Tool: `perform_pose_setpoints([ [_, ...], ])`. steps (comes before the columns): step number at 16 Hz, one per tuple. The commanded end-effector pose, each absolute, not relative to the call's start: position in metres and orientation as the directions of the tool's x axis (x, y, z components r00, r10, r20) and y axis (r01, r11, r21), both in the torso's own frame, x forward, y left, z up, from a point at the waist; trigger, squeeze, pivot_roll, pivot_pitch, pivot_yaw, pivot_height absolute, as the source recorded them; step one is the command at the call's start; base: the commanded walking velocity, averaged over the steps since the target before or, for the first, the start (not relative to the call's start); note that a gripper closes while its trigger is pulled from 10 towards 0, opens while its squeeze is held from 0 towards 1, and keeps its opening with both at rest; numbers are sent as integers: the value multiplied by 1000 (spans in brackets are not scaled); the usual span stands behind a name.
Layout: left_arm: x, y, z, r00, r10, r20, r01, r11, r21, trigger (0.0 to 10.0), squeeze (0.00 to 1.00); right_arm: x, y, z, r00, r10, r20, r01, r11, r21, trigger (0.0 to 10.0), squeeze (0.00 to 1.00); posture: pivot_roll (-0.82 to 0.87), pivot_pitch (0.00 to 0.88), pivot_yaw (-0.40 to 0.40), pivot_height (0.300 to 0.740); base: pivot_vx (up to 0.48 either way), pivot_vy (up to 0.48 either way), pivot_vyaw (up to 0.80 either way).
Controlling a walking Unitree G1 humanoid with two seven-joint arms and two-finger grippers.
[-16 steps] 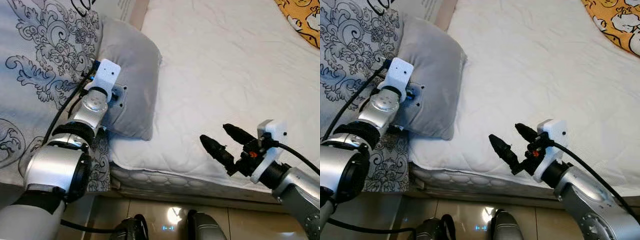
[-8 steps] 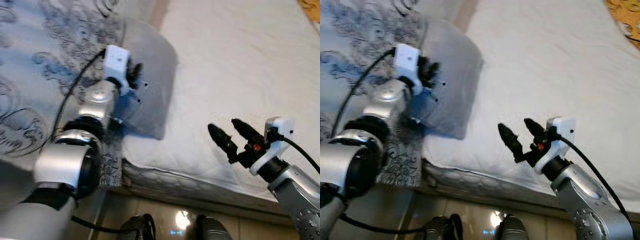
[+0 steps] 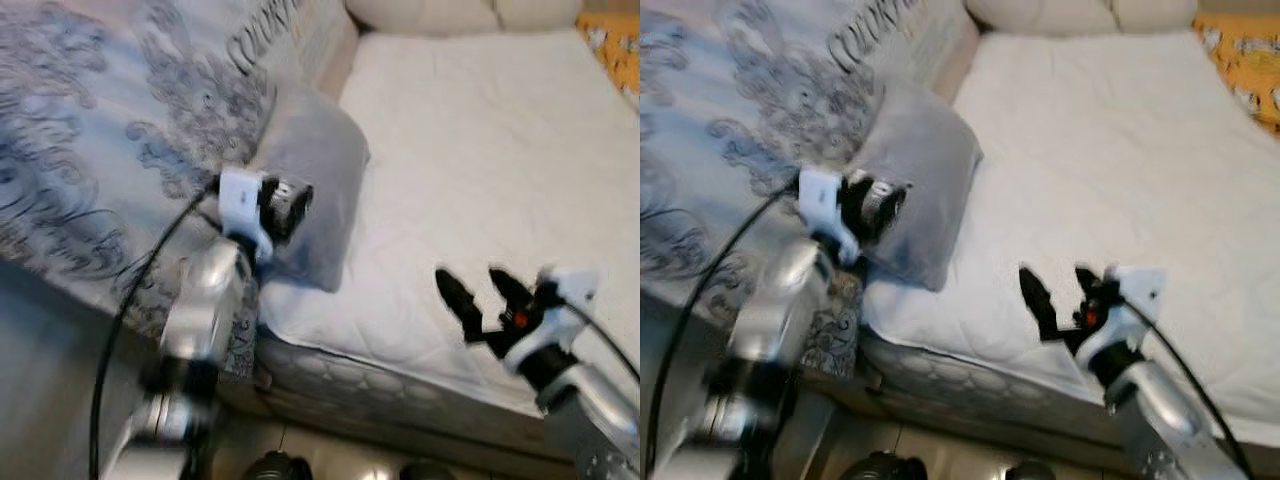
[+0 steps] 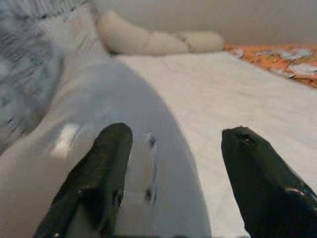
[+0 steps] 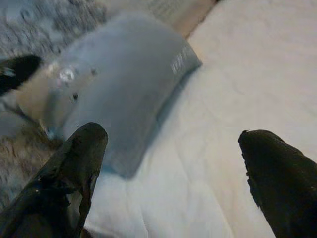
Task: Clean up the room
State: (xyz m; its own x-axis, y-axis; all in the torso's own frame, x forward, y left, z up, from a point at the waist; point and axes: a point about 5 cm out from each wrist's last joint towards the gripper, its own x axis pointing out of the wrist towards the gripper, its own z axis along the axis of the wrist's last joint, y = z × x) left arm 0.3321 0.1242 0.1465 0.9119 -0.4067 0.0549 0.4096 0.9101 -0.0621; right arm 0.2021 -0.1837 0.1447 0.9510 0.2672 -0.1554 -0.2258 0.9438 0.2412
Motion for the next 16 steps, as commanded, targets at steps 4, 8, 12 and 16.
perform_pose_setpoints([
  [4,289,147,146,967,-254,-13,254,967,30,10000,1000,204,-179,139,955,238,-177,-199,956,216,10000,1000,-141,0,64,740,0,-439,0],
  [8,255,167,142,989,-103,-104,110,992,65,10000,1000,210,-176,133,959,213,-188,-171,961,216,10000,1000,-106,0,44,740,0,-480,0],
  [12,237,173,135,985,-54,-164,66,996,67,10000,1000,217,-175,131,958,215,-192,-174,962,209,10000,1000,-107,0,34,740,0,-480,0],
  [16,234,182,134,982,-6,-188,26,994,103,10000,1000,223,-173,126,955,215,-203,-179,967,182,10000,1000,-79,0,5,740,0,-480,0],
])
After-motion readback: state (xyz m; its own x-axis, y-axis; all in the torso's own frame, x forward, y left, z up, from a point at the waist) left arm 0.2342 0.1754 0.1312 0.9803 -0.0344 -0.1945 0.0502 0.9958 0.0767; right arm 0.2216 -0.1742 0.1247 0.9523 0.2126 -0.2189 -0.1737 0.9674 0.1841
